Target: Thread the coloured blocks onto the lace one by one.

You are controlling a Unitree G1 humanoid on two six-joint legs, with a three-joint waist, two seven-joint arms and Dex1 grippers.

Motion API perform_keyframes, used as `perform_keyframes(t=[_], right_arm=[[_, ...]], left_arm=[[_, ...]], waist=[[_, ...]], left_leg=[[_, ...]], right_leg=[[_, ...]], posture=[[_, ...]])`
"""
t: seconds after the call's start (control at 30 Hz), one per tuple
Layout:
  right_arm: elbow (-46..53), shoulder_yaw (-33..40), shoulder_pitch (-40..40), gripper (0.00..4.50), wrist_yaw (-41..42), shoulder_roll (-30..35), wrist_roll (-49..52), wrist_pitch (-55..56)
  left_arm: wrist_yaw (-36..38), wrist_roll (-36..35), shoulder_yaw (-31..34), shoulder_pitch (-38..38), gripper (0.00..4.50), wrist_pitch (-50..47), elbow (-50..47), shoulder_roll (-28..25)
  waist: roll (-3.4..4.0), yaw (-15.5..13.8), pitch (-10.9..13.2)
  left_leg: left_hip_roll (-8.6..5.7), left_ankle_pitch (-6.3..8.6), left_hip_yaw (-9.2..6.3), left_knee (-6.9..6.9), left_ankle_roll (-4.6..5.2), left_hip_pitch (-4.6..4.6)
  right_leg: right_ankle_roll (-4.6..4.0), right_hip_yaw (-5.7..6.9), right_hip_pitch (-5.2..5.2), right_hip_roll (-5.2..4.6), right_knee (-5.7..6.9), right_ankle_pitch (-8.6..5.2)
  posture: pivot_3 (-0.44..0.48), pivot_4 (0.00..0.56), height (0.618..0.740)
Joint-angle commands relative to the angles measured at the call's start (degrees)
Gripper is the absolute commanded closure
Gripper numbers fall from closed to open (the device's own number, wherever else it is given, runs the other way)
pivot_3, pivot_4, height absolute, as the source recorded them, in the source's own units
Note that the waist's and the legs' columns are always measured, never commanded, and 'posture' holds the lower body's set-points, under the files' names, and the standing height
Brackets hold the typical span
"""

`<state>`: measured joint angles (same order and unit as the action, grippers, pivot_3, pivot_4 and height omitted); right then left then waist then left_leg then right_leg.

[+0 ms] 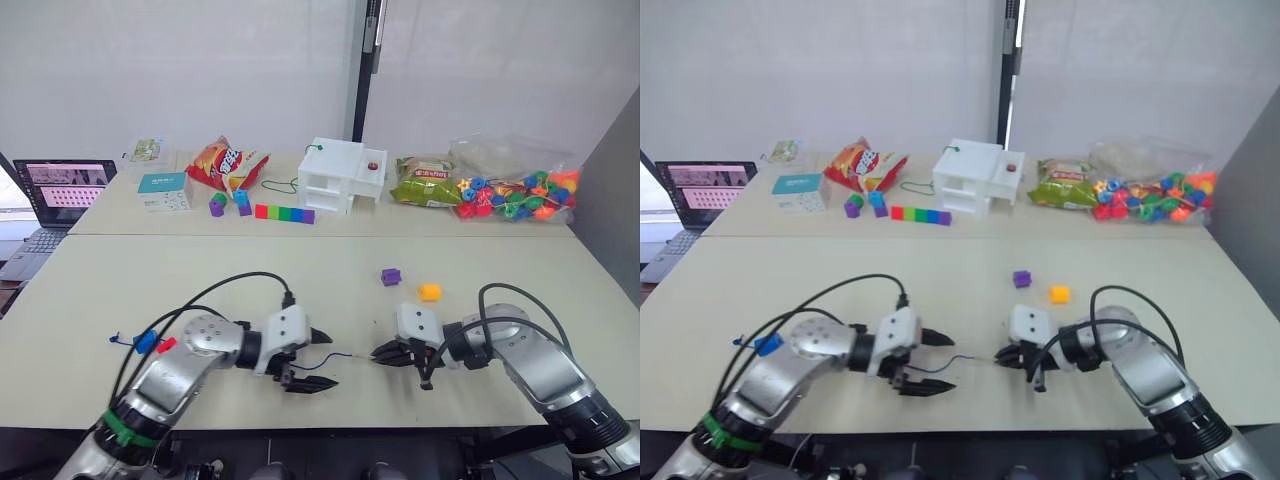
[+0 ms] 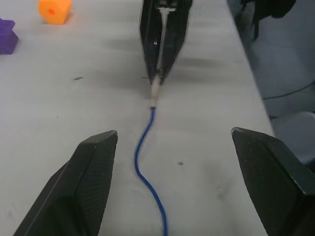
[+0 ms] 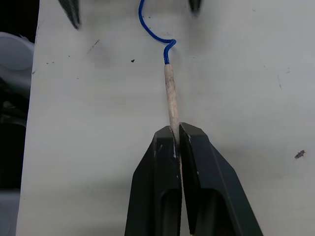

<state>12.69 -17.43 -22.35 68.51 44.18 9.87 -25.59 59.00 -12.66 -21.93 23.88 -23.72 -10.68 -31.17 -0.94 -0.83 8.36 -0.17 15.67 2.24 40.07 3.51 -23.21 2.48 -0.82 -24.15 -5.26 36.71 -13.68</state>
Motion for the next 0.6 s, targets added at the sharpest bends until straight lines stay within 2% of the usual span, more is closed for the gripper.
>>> perform_keyframes(t=[0.03, 0.2, 0.3, 0.6], right_arm=[[1.45, 0.14, -1.13, 4.50, -0.09, 0.15, -0.10, -0.16], [1.94, -0.06, -0.99, 4.50, -0.27, 0.20, -0.09, -0.68], [2.32, 0.03, -0.88, 4.50, -0.47, 0.10, 0.10, -1.08], [2.74, 0.40, -0.48, 4.50, -0.90, 0.34, 0.43, -1.63]], left_arm=[[-1.21, 2.58, -1.80, 3.23, 0.60, 2.83, 5.16, 3.70], [0.05, 3.48, -2.70, 5.19, 0.60, 4.30, 9.51, 7.31], [1.09, 3.72, -3.07, 5.15, 1.41, 4.42, 9.64, 7.45], [1.82, 4.69, -3.38, 5.11, 4.41, 4.72, 9.95, 8.24]], waist=[[0.00, 0.03, 0.00], [0.00, 0.13, 0.00], [0.00, 0.14, 0.00], [0.00, 0.06, 0.00]], left_leg=[[-0.01, 0.00, 0.00, 0.01, 0.00, 0.00], [0.01, 0.00, 0.00, 0.00, 0.00, -0.01], [0.02, 0.00, 0.00, 0.00, 0.00, -0.01], [0.00, 0.00, -0.01, 0.04, 0.00, -0.03]], right_leg=[[0.00, 0.00, 0.00, -0.01, 0.00, 0.00], [0.00, -0.01, -0.03, 0.01, -0.01, 0.00], [0.00, -0.01, -0.03, 0.01, -0.02, 0.00], [0.00, -0.01, -0.01, -0.03, -0.02, 0.00]], posture=[[0.000, 0.150, 0.740], [0.000, 0.150, 0.740], [0.000, 0.150, 0.740], [0.000, 0.150, 0.740]])
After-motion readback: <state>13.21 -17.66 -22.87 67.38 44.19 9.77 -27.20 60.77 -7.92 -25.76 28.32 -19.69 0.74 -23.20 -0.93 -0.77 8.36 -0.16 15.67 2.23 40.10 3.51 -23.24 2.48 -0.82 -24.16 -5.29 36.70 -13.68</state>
